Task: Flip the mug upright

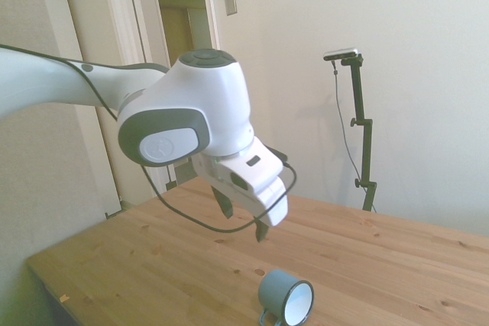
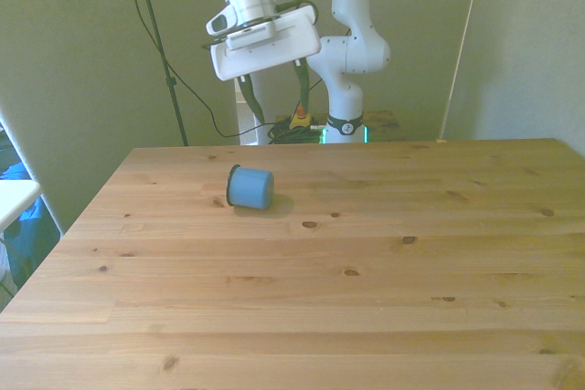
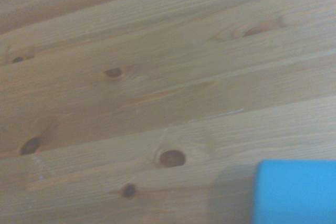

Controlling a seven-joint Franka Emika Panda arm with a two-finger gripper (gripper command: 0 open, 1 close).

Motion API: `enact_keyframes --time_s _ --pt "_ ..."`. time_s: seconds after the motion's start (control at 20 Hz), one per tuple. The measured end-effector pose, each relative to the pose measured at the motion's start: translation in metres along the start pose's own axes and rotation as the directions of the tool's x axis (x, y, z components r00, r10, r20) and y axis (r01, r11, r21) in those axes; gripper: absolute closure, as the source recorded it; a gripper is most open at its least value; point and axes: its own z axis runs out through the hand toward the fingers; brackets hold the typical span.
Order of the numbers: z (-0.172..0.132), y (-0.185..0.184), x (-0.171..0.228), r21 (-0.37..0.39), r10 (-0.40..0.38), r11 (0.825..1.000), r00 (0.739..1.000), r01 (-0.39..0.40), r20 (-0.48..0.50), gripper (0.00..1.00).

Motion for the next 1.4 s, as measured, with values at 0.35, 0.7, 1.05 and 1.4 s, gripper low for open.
enact_keyframes --time_s 0.35,0.7,1.05,1.4 --pt "0.024 0.058 0.066 -0.014 0.065 0.998 0.998 -0.065 0.015 0.00" --pt "0.052 0.067 0.082 -0.005 0.069 0.998 0.995 -0.069 0.075 0.00" --pt "0.073 0.071 0.100 0.006 0.065 0.998 0.982 -0.067 0.176 0.00" --pt "0.104 0.062 0.095 0.015 0.042 0.999 0.961 -0.048 0.272 0.00"
